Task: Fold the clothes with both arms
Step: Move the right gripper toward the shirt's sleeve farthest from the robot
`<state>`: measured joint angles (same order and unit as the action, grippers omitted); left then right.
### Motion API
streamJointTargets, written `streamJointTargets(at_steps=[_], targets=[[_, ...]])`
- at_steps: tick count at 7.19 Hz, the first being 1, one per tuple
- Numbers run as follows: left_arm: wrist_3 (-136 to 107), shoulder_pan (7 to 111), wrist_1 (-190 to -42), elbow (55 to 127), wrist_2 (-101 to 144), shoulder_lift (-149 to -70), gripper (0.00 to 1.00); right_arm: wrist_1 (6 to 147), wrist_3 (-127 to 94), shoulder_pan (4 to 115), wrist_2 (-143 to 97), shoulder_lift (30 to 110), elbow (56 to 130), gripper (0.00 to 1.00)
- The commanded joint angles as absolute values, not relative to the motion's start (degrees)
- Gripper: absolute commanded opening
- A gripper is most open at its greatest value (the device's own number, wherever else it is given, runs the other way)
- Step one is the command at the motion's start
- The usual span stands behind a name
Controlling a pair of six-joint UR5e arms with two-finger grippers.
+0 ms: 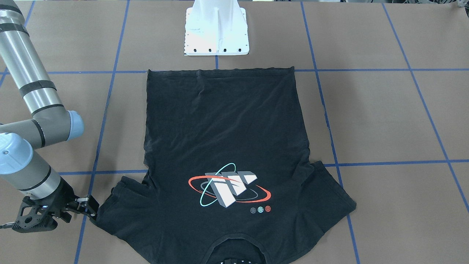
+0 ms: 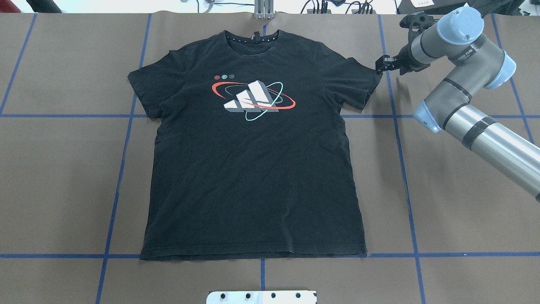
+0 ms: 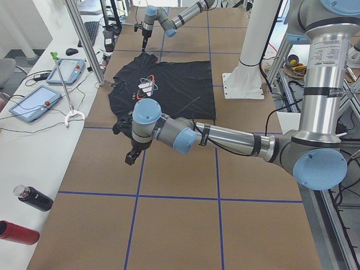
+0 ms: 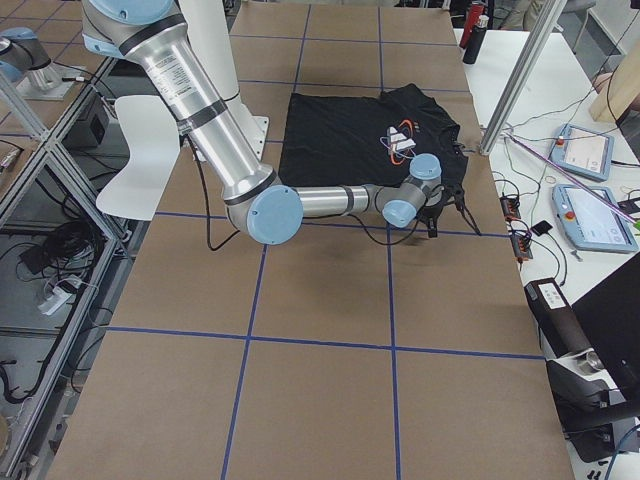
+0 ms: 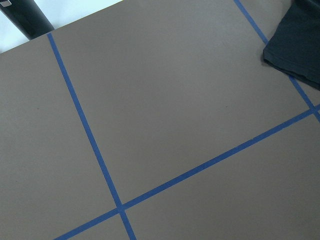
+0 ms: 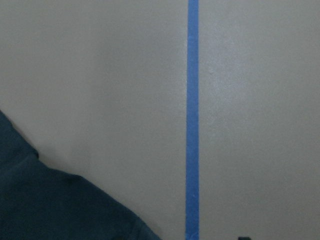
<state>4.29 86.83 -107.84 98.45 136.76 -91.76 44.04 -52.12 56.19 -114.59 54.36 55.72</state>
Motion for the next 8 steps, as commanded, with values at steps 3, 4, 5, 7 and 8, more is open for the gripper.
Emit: streamJointTargets(at_steps=[3, 4, 5, 7, 8], targets=[[4.3, 86.8, -107.8, 99.1, 136.6, -91.7, 1.00, 44.0, -52.1, 54.9, -113.1, 53.2, 54.9, 0.73], [4.3, 86.8, -107.8, 99.1, 136.6, -91.7, 1.00, 44.0, -52.1, 54.9, -113.1, 53.2, 54.8, 0.47], [4.2, 86.8, -107.8, 99.1, 136.6, -91.7, 1.00, 44.0, -52.2, 54.9, -113.1, 53.2, 54.8, 0.06], [4.3, 86.8, -107.8, 99.1, 136.6, -91.7, 1.00, 44.0, -52.3, 54.9, -113.1, 53.2, 54.8, 0.00], [4.2, 86.8, -107.8, 99.1, 136.6, -91.7, 1.00, 44.0, -52.5, 54.9, -113.1, 52.9, 54.8, 0.00]])
